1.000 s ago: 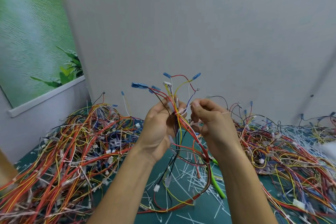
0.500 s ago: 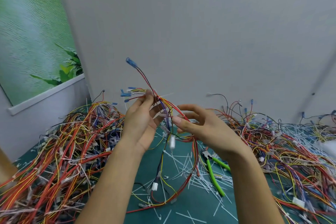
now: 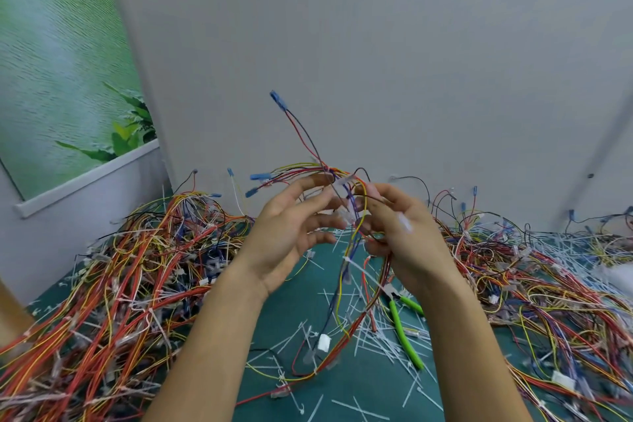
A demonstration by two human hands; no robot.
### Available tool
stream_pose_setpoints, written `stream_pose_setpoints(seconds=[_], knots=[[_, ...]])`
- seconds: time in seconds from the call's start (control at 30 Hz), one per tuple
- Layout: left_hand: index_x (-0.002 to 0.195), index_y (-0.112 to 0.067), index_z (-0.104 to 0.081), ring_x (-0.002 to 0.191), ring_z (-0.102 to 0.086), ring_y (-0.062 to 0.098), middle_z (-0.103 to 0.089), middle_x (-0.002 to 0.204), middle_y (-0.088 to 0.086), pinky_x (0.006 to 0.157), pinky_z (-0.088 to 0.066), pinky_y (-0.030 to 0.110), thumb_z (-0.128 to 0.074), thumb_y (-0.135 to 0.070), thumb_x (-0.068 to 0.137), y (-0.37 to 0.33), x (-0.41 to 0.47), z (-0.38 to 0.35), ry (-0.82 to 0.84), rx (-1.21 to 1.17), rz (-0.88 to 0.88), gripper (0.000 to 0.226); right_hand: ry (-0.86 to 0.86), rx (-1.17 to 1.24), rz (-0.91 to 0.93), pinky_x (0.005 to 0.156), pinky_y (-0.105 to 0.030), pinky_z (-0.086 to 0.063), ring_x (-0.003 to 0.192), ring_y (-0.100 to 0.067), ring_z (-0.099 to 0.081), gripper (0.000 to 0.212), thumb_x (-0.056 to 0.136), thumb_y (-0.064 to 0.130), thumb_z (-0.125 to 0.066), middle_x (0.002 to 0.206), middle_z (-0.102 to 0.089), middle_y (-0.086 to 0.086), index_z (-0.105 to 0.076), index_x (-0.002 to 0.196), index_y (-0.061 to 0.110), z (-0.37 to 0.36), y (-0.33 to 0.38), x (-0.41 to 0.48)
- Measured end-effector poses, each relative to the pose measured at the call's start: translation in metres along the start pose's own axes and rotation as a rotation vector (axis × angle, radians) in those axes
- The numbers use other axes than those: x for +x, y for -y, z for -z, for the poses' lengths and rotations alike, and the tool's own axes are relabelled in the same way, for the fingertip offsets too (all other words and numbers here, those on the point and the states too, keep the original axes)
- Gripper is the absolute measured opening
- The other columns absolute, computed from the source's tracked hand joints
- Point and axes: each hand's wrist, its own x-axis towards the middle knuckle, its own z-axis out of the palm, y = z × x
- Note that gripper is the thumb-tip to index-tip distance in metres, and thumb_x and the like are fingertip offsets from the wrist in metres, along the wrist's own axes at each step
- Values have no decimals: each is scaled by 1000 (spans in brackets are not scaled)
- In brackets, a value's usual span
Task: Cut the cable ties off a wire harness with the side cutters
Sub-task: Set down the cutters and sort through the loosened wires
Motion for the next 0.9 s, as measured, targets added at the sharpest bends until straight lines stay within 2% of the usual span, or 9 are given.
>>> stream_pose_setpoints(seconds=[0.07, 0.17, 0.23, 0.33, 0.47, 0.53, 0.63, 0.77, 0.9], knots=[[128, -6, -57, 81, -68, 24, -69, 99, 15, 64, -54, 30, -71, -23, 90, 0, -2, -2, 53, 26, -5, 44, 7, 30, -13, 42, -16, -30, 52, -4, -47, 20, 104, 25, -59, 83, -61, -8, -70, 107, 9, 1, 1, 0], [129, -1, -54, 81, -67, 22, -71, 102, 18, 68, -53, 34, -71, -23, 91, 3, -2, -6, 55, 67, -64, 47, 43, 45, -23, 42, -15, -28, 53, -6, -45, 20, 104, 30, -58, 72, -65, 2, -72, 99, 17, 1, 1, 0], [124, -5, -59, 78, -67, 21, -72, 96, 15, 70, -51, 35, -71, -21, 89, 5, -1, -6, 44, 79, -101, 40, 64, 56, -35, 43, -15, -28, 54, -6, -48, 19, 103, 32, -58, 76, -68, 3, -72, 97, 21, 2, 2, 0], [112, -16, -65, 73, -65, 20, -69, 84, 13, 69, -52, 32, -71, -18, 89, 5, -1, -4, 60, 55, -101, 24, 103, 102, -52, 42, -14, -26, 54, -6, -48, 22, 101, 34, -59, 81, -66, 1, -69, 105, 16, 4, 3, -1], [117, -14, -60, 68, -63, 20, -64, 79, 9, 64, -53, 32, -69, -16, 90, 6, 0, -1, 50, 76, -92, 29, 74, 125, -78, 40, -14, -24, 51, -6, -44, 22, 101, 33, -58, 81, -60, 3, -64, 111, 14, 8, 3, 0], [116, -13, -62, 65, -64, 20, -62, 78, 6, 59, -54, 30, -68, -16, 93, 6, 0, 2, 54, 100, -95, 24, 71, 164, -93, 38, -13, -25, 49, -5, -44, 19, 96, 34, -61, 84, -61, 2, -66, 105, 17, 11, 5, 0], [111, -10, -67, 60, -60, 20, -60, 84, 7, 50, -49, 27, -65, -25, 92, 4, 0, 6, 50, 122, -86, 24, 60, 211, -121, 34, -12, -23, 49, -4, -42, 13, 87, 36, -66, 83, -65, 2, -73, 91, 25, 16, 7, 0], [106, -10, -71, 53, -49, 15, -65, 93, 9, 41, -33, 20, -62, -44, 91, 0, -2, 13, 81, 121, -52, 38, 37, 219, -149, 33, -11, -17, 48, -3, -35, 11, 100, 32, -62, 84, -65, 3, -71, 98, 25, 22, 7, 3], [101, -9, -74, 54, -50, 14, -72, 100, 16, 40, -31, 19, -51, -42, 98, -5, -4, 18, 114, 111, -39, 40, 48, 243, -153, 38, -15, -10, 47, -3, -35, 12, 98, 32, -64, 83, -63, 4, -74, 99, 26, 28, 3, 6]])
